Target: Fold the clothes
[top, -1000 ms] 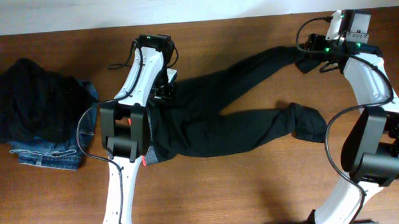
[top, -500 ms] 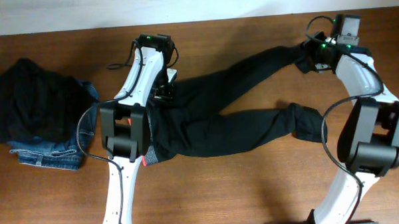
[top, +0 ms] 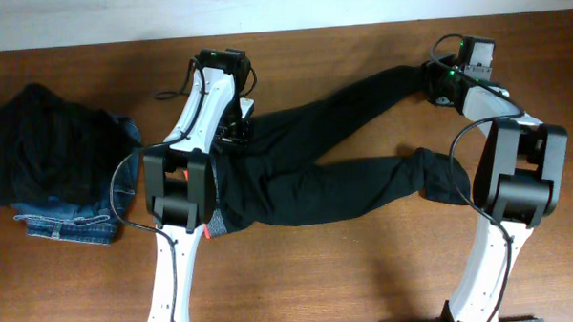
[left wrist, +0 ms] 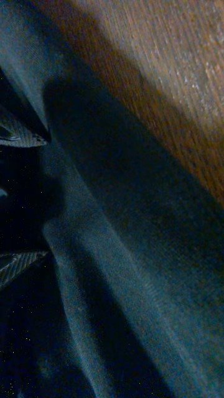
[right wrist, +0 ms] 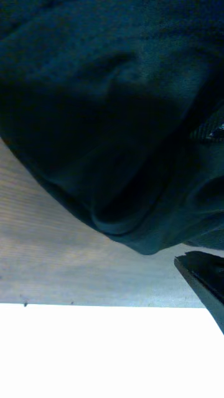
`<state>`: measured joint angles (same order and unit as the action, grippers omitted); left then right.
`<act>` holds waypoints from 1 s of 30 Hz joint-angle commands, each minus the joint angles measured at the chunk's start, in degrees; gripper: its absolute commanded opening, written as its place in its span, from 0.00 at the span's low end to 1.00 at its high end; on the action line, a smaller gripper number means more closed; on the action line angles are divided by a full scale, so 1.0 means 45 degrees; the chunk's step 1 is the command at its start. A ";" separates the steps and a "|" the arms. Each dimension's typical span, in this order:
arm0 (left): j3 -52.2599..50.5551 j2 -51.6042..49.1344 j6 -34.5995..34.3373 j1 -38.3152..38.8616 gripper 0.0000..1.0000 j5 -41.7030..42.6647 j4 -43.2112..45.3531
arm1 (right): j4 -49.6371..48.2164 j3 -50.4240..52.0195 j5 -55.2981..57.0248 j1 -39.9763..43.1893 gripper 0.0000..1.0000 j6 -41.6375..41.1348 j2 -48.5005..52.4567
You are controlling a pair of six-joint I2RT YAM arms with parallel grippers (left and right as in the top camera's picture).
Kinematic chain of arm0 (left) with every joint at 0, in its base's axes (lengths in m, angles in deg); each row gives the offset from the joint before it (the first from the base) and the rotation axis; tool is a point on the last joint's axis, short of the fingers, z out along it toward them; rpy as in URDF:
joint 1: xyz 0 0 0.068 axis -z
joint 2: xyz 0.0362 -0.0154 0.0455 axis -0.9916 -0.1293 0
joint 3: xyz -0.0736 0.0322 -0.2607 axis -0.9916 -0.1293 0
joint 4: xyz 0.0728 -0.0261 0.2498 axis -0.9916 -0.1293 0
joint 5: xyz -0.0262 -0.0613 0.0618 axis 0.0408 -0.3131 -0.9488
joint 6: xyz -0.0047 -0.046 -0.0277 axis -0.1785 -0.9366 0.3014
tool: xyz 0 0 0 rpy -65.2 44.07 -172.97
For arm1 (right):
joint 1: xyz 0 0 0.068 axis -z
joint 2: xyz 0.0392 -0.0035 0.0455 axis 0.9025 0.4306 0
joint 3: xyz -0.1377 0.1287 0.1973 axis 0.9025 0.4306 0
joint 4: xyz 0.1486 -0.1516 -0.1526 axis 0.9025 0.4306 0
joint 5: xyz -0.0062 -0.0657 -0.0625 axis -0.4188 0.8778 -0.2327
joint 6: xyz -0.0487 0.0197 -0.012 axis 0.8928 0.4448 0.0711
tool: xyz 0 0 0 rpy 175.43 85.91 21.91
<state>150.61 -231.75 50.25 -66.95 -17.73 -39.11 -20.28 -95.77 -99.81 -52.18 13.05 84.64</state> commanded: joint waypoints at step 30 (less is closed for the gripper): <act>0.1146 -0.0063 -0.0131 -0.0005 0.42 0.0136 -0.0515 | 0.1554 -0.1098 -0.5430 0.2317 0.48 0.7213 0.0044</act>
<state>151.64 -231.80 50.01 -66.95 -17.73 -40.75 -16.06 -100.34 -121.67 -42.32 40.26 86.39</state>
